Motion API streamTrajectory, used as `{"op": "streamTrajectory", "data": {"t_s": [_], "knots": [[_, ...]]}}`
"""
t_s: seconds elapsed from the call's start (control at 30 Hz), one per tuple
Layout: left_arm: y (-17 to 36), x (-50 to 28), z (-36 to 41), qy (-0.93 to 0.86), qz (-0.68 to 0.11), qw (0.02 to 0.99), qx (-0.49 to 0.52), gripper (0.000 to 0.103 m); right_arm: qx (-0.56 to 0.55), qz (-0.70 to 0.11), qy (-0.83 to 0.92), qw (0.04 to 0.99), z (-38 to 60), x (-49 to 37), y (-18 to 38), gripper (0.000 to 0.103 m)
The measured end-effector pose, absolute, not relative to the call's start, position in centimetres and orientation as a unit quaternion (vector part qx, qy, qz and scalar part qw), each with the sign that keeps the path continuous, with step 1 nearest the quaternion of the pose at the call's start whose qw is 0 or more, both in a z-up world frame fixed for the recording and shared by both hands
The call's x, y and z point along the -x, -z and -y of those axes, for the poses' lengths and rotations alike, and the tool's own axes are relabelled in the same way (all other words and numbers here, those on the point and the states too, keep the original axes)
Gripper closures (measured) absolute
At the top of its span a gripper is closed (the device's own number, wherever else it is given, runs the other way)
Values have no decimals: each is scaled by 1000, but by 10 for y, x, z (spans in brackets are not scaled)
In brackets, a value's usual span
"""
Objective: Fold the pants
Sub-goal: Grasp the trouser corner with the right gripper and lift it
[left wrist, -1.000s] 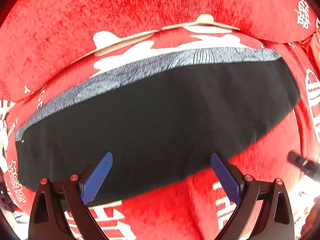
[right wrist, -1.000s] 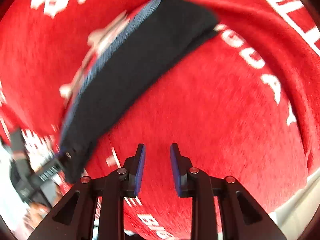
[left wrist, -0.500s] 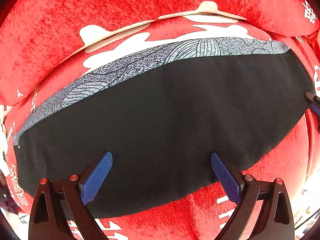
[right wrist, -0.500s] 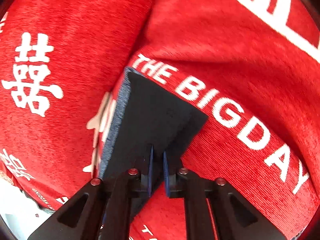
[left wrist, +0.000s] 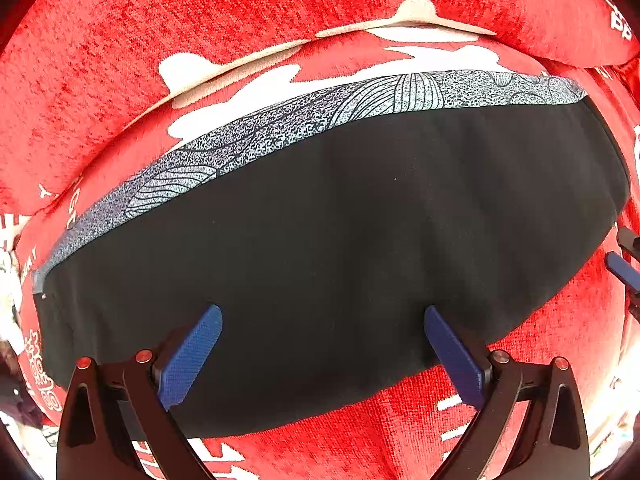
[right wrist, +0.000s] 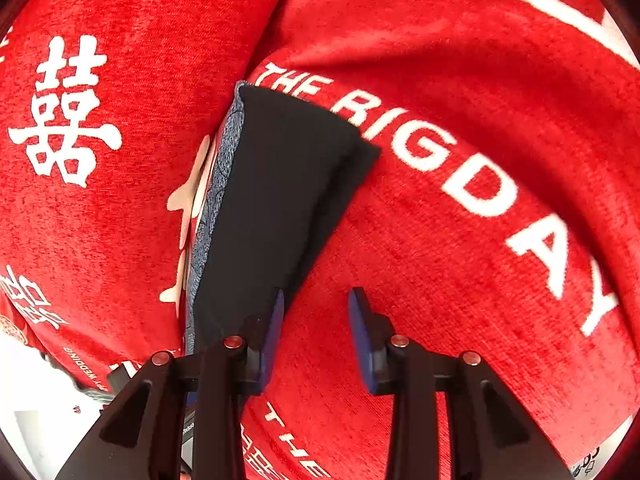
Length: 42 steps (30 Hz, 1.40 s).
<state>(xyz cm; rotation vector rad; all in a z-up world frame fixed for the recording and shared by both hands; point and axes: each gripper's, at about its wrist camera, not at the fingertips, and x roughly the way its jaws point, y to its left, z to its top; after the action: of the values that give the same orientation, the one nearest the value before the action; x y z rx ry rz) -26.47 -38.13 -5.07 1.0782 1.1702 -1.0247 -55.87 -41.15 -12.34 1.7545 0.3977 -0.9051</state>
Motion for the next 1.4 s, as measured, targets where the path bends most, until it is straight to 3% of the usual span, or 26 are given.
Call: {"op": "streamTrajectory", "data": {"t_s": [0.3, 0.53, 0.9, 0.97, 1.03, 1.07, 1.23, 1.4], "knots": [[54, 259, 385, 438, -503, 584, -462, 1, -728, -158, 376, 551, 428, 553, 126, 57], [55, 261, 384, 441, -498, 585, -464, 1, -719, -127, 373, 573, 439, 549, 130, 43], [55, 263, 388, 441, -500, 583, -465, 1, -721, -90, 348, 593, 463, 534, 139, 42], [53, 264, 390, 440, -499, 583, -467, 1, -732, -83, 346, 581, 468, 532, 143, 47], [40, 263, 395, 440, -496, 598, -451, 4, -747, -91, 345, 561, 472, 531, 148, 90], [34, 262, 397, 443, -494, 604, -441, 8, -749, -87, 340, 562, 472, 532, 146, 90], [19, 264, 427, 452, -492, 631, -394, 8, -726, -77, 314, 608, 468, 528, 114, 90], [63, 277, 454, 435, -527, 606, -406, 7, -702, -76, 295, 643, 464, 514, 80, 90]]}}
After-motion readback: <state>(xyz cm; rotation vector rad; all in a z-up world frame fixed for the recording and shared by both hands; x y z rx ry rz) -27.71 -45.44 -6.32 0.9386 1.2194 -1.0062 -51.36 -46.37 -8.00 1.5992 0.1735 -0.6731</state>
